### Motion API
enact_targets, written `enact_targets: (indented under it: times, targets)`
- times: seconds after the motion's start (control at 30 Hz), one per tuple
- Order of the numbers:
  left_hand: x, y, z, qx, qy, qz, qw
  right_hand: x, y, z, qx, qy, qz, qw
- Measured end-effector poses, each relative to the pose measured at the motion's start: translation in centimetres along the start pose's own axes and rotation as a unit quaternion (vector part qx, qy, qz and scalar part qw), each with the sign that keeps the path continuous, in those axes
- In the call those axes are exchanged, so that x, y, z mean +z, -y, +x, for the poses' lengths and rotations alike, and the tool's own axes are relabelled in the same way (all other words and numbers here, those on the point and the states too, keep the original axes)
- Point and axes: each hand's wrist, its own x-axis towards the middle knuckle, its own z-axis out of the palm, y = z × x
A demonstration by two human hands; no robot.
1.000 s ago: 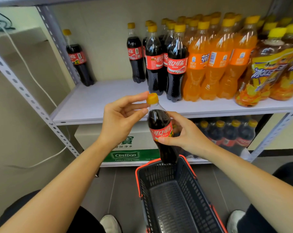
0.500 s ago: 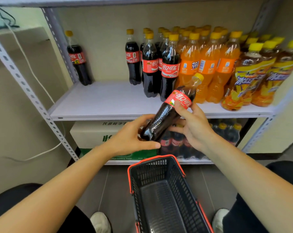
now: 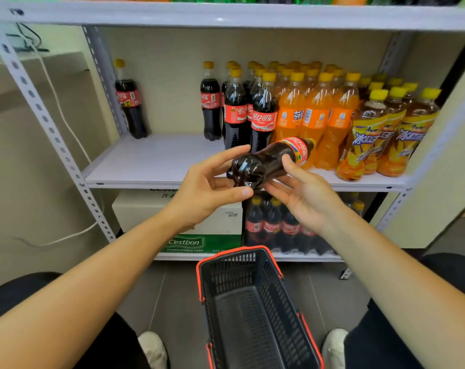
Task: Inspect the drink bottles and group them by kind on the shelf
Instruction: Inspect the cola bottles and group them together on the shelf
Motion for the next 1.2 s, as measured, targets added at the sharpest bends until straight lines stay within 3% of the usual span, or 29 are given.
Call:
enact_targets:
  times: [0.17, 0.3, 0.5, 0.63, 0.83, 1.1, 1.2]
  targets:
    - [-0.2, -0.6, -0.1, 0.005, 0.011, -0.060, 0.998, 0.4, 0.1, -0.5, 0.010, -0.001, 0.019, 1.000]
    - [-0.7, -0.5, -0.2, -0.010, 0.026, -0.023, 0.999, 0.1, 0.0, -0.6, 0.008, 0.005, 0.018, 1.000]
    - [-2.9, -0.7, -0.3, -0.050, 0.151, 0.038, 0.987, -0.9, -0.5, -0.2, -0.025, 0.043, -0.045, 0.998]
    - [-3.2, -0.5, -0.3, -0.090, 0.159, 0.025, 0.983, -1.2, -0.8, 0.3, -0.055, 0.056, -0.087, 0.993]
    - [-3.0, 0.4, -0.3, -0.125, 0.075, 0.043, 0.988, -0.8, -1.3, 0.9, -0.084, 0.046, -0.152, 0.984]
    - [-2.6, 3.9, -0.4, -0.094, -0.040, 0.221, 0.970, 1.2, -4.2, 3.1, -0.157, 0.028, -0.299, 0.941]
    - [-3.9, 5.1, 0.2, -0.094, -0.094, 0.232, 0.964, 2.3, -5.2, 5.0, -0.172, 0.054, -0.337, 0.924]
